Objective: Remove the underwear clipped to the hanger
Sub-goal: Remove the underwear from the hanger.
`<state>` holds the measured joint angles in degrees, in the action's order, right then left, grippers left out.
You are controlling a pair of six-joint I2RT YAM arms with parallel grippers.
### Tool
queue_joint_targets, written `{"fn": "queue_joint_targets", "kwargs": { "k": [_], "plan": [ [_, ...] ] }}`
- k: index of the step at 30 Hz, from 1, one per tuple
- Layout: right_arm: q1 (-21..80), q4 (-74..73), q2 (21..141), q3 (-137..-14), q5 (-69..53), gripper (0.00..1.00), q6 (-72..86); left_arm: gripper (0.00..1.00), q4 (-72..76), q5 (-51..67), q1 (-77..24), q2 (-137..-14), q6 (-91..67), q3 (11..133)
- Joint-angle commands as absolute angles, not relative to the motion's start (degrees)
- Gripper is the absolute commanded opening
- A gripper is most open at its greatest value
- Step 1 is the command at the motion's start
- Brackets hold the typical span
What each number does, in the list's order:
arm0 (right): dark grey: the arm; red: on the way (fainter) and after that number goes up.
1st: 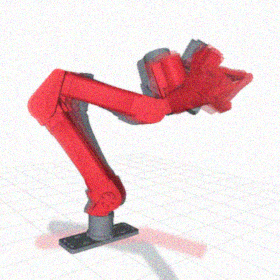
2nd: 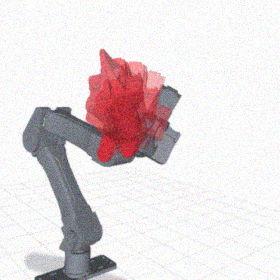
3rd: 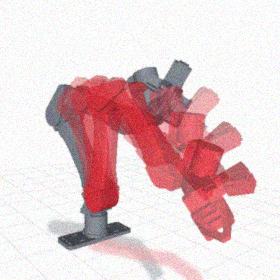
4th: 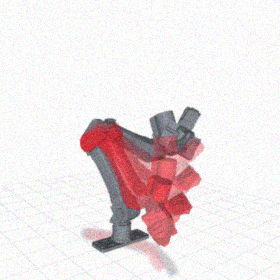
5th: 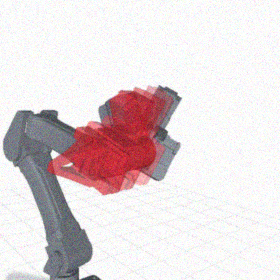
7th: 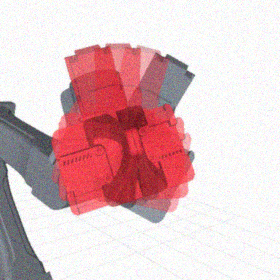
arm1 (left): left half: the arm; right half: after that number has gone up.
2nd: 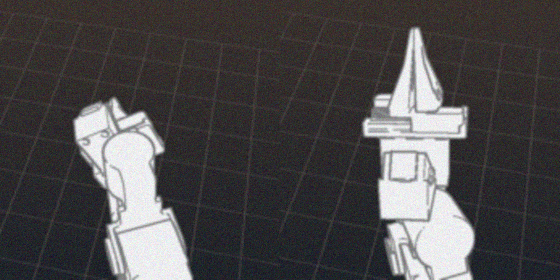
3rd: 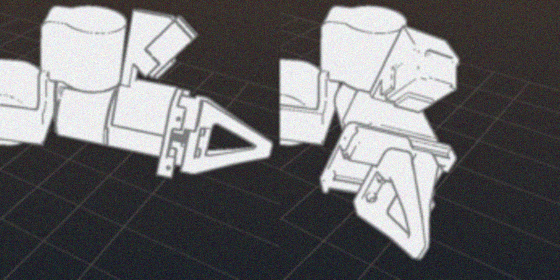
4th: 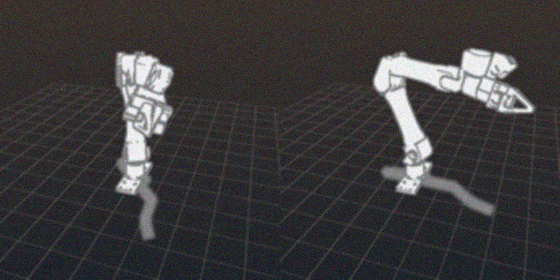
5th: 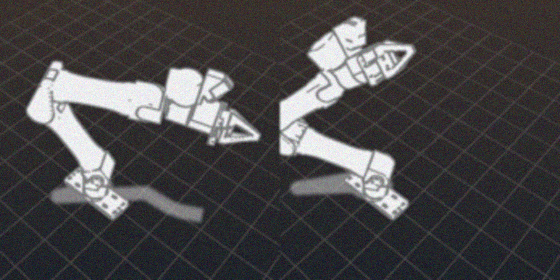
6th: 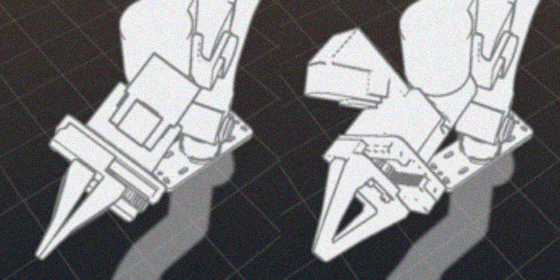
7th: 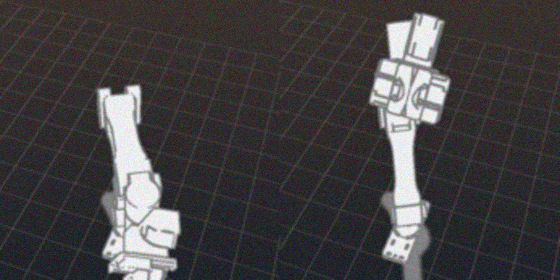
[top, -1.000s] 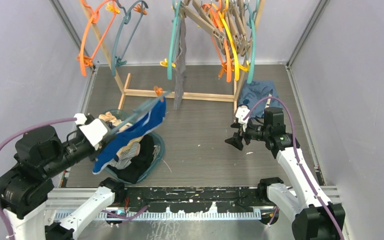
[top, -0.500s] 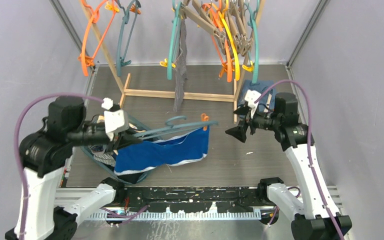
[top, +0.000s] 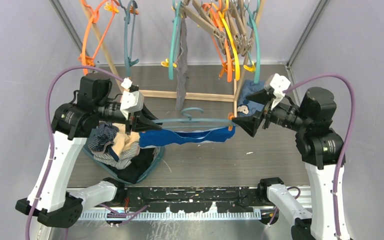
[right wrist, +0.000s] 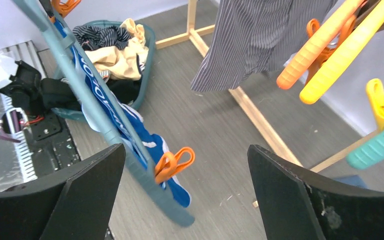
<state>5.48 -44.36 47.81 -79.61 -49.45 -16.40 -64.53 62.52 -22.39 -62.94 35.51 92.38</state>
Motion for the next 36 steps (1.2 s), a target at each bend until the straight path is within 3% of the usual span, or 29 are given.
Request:
{"fn": "queue_joint_targets", "kwargs": {
  "k": [1,17,32,36],
  "plan": [
    [5.2,-48.6,52.9,-81.9,-51.7,0.98,-14.1,0.00,-57.8,71.5,-22.6,-63.1,41.5,89.7],
    [5.2,-63.9,57.0,-75.5,-58.4,0.94,-27.3,0.00,-68.7,72.4,-24.2,-68.4,72.2,84.9],
    [5.3,-66.8,53.6,-69.2,-58.6,0.89,-30.2,0.00,-69.3,71.7,-24.6,-67.9,80.5,80.4],
    [5.3,-67.3,53.0,-68.3,-58.5,0.84,-30.5,0.00,-69.4,71.4,-24.6,-68.2,80.9,80.5]
  ]
}}
